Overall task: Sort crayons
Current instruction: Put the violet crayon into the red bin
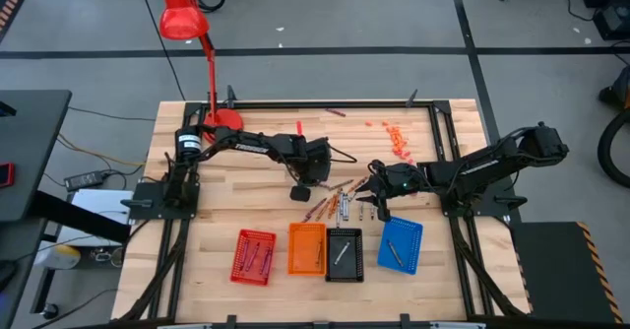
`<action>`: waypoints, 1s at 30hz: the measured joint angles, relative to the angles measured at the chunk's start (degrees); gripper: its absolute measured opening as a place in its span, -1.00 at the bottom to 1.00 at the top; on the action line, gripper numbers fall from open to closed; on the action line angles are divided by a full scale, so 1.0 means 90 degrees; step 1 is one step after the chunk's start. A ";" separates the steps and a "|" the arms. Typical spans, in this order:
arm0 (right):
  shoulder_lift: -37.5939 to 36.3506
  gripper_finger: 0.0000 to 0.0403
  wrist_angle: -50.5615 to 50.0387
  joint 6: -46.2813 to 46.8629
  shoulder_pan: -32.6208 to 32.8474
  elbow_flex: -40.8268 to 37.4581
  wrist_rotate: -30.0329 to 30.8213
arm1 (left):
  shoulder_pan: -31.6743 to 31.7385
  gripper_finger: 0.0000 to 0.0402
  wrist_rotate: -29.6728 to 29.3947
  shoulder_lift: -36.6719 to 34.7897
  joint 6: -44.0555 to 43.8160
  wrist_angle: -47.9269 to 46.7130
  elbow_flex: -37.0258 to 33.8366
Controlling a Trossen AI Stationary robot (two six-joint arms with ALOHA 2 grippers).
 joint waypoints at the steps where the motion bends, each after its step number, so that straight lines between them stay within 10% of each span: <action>1: 0.0000 -0.38 0.0000 0.0000 0.0000 0.0000 -0.0002 | -0.0015 -0.92 -0.0059 0.0000 -0.0004 0.0000 0.0000; 18: 0.0000 -0.38 -0.0010 0.0005 0.0005 0.0000 -0.0002 | -0.0427 -0.91 -0.0501 -0.0817 -0.0862 -0.0493 -0.0044; 30: 0.0000 -0.38 -0.0083 0.0053 0.0299 0.0000 -0.0005 | -0.1357 -0.91 -0.0509 -0.2041 -0.3820 -0.1970 -0.0032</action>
